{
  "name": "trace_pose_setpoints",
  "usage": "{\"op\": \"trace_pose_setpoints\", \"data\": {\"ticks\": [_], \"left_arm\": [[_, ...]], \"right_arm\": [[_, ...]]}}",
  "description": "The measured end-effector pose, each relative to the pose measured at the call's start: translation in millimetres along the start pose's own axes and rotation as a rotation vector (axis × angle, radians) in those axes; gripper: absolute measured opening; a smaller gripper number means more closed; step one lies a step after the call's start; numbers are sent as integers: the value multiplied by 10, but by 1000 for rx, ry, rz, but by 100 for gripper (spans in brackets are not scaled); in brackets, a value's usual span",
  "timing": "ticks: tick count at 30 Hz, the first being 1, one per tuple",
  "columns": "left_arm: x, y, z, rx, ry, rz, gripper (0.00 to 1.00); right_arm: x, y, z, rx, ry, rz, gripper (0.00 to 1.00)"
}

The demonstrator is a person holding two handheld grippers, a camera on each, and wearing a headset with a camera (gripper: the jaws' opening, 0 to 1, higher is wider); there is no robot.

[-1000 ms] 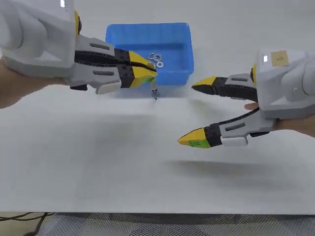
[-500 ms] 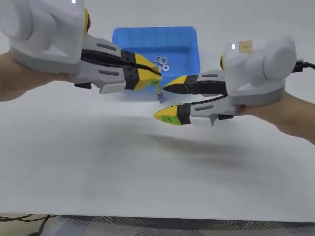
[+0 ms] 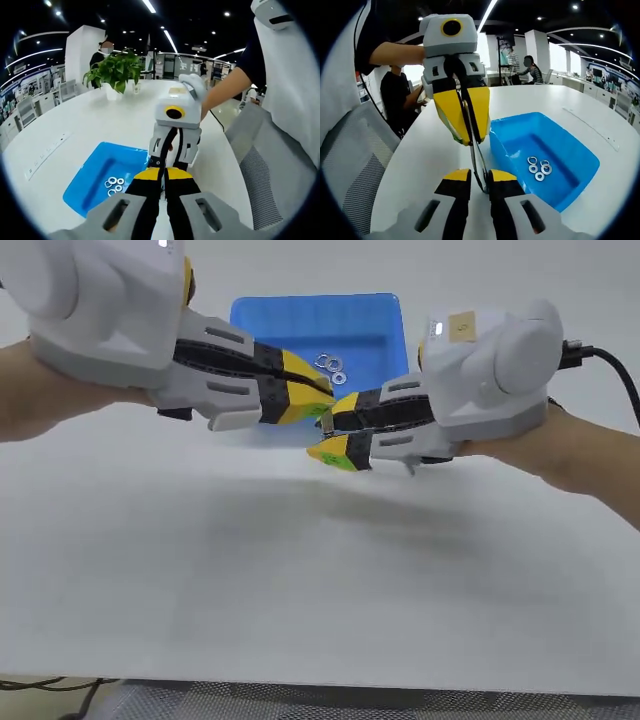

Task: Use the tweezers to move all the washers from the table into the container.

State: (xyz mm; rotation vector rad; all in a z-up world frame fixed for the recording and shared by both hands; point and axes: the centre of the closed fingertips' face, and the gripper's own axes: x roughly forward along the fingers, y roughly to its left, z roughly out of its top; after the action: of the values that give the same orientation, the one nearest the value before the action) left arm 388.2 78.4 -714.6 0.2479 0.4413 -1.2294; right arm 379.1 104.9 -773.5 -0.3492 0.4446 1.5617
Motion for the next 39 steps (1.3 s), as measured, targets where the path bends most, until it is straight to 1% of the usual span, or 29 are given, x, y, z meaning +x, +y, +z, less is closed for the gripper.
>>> {"op": "trace_pose_setpoints", "data": {"ticks": [1, 2, 5, 10, 11, 12, 14, 16, 18, 20, 21, 23, 26, 28, 32, 34, 36, 38, 39], "left_arm": [[4, 0, 0, 1, 0, -1, 5], [10, 4, 3, 4, 0, 2, 5], [31, -10, 20, 14, 3, -2, 5], [45, -8, 28, 19, 7, 3, 5], [46, -6, 31, 22, 10, 8, 6], [49, 3, 38, 28, 13, 23, 6], [51, -1, 39, 18, 9, 29, 6], [51, -12, 42, 20, 10, 31, 6], [51, -14, 62, 14, 3, 33, 7], [43, -13, 124, 8, -20, 42, 9], [44, -8, 122, 5, -23, 45, 11], [41, -10, 105, 8, -16, 48, 12], [22, -31, 83, 7, -5, 49, 16], [-12, -54, 70, 4, -6, 56, 18], [-98, -101, 90, -11, -25, 75, 20], [-142, -103, 111, -24, -38, 91, 21], [-195, -99, 84, -35, -52, 115, 24], [-257, -101, 126, -49, -66, 138, 27], [-293, -105, 105, -46, -72, 152, 28]], "right_arm": [[0, -9, -2, -4, 4, -4, 12], [6, 3, -1, -13, 9, 4, 12], [1, 5, -6, -55, 20, 5, 11], [-3, -4, -14, -62, 20, -6, 10], [-3, -6, -14, -63, 21, -10, 10], [-3, -12, -14, -66, 22, -17, 10], [-6, -11, -17, -68, 22, -18, 10], [-6, 2, -19, -67, 20, -15, 10], [-7, 5, -21, -70, 21, -16, 10], [-7, 5, -22, -66, 21, -18, 10], [-7, 8, -22, -65, 21, -18, 10], [-7, 19, -23, -66, 23, -16, 10], [-10, 41, -24, -65, 27, -14, 10], [-31, 56, -5, -62, 22, -16, 10], [-80, 78, 56, -56, 9, -23, 9], [-101, 85, 81, -60, 8, -26, 9], [-128, 95, 115, -60, 3, -29, 9], [-157, 115, 159, -59, -3, -31, 9], [-164, 120, 168, -60, -4, -32, 9]]}}
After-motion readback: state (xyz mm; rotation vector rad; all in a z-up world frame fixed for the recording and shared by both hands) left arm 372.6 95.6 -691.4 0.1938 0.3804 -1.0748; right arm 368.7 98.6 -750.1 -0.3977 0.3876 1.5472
